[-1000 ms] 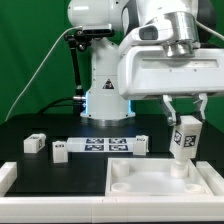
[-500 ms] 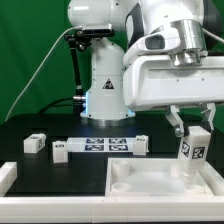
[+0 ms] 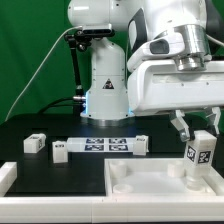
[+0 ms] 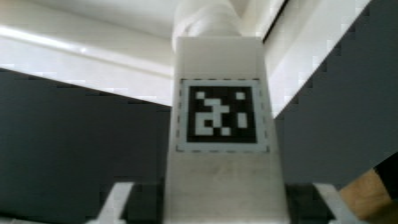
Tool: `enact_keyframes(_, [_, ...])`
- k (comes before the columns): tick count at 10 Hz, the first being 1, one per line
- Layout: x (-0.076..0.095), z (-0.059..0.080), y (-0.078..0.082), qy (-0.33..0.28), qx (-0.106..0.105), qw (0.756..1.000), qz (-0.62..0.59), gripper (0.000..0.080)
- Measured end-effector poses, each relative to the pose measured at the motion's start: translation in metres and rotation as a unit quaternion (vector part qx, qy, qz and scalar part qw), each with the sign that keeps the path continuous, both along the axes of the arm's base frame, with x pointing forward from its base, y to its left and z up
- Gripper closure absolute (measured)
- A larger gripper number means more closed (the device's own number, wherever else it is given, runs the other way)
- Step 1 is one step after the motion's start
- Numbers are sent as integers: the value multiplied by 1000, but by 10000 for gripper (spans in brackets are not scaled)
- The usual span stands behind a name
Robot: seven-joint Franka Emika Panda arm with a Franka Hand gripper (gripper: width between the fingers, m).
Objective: Assemble one leg
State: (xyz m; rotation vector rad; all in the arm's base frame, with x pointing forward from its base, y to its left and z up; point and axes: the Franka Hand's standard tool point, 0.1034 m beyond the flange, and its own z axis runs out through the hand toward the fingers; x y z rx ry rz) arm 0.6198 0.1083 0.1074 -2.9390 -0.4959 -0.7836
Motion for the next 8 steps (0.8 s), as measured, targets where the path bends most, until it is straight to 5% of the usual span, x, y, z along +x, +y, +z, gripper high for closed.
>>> enact_keyframes(8, [-12, -16, -8, -39, 6, 999, -8, 508])
